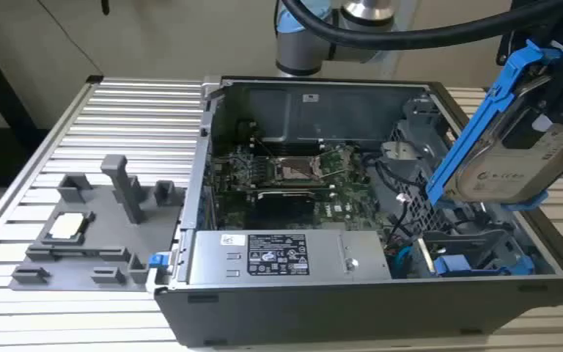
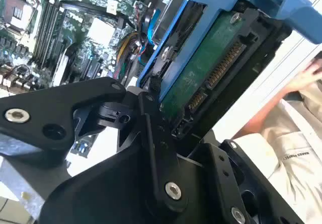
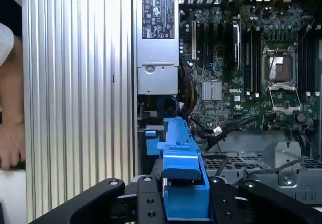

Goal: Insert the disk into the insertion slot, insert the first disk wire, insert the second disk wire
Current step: 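Insert the disk into the insertion slot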

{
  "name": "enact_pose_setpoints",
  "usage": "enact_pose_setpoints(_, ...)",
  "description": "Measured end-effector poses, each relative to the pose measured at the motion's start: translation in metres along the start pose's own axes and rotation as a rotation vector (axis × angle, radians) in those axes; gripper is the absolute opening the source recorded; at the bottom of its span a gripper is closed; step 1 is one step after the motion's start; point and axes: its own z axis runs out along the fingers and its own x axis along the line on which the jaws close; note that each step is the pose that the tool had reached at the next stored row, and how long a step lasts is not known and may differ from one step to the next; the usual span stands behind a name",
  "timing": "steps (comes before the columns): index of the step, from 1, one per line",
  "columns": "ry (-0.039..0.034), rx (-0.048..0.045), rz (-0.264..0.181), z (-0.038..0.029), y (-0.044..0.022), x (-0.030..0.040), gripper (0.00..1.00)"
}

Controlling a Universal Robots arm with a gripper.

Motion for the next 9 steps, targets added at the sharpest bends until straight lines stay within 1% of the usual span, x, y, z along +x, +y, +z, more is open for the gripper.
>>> enact_pose_setpoints(9,0.0001,0.0,0.0,0.0,0.0,0.0,0.33)
